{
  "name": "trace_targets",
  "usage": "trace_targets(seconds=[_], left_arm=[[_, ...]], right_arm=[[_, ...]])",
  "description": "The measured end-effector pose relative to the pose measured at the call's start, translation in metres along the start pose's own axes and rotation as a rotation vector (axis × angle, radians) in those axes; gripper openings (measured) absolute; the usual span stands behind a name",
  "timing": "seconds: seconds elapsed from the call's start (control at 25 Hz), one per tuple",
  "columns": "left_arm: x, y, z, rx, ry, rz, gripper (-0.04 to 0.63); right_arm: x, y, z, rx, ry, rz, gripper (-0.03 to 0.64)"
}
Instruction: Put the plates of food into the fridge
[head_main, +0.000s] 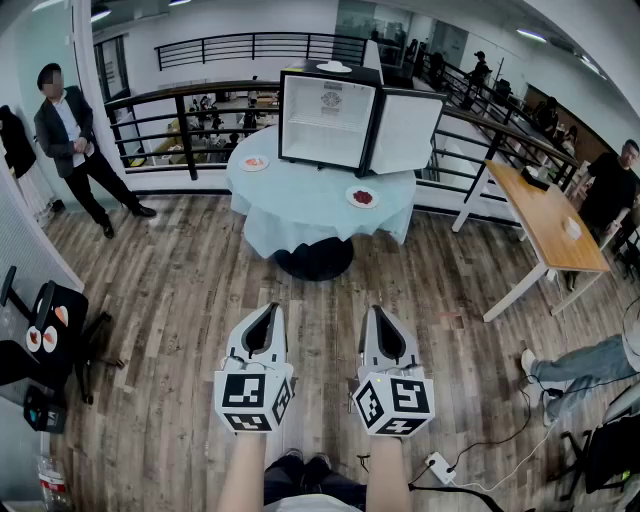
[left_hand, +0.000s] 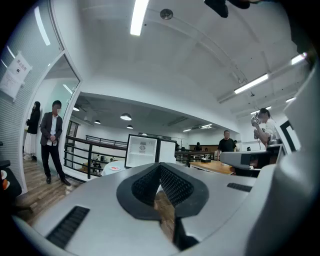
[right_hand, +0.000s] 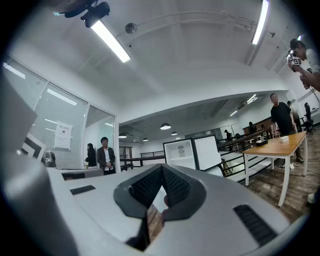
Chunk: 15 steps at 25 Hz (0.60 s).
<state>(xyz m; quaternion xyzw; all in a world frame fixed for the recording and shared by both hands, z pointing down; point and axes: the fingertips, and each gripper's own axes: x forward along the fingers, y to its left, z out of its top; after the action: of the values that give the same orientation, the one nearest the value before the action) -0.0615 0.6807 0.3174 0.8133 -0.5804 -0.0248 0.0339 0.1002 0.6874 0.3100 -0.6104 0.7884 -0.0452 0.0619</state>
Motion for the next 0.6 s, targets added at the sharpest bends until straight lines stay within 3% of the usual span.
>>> trace_targets(seconds=[0.6], left_arm=[[-0.0021,-0.0063,-0.0004,0.001,-0.001,-0.008,0.006]], right_arm=[[-0.0057,-0.0037,0.0012,0.012,-0.019,0.006,0.014]])
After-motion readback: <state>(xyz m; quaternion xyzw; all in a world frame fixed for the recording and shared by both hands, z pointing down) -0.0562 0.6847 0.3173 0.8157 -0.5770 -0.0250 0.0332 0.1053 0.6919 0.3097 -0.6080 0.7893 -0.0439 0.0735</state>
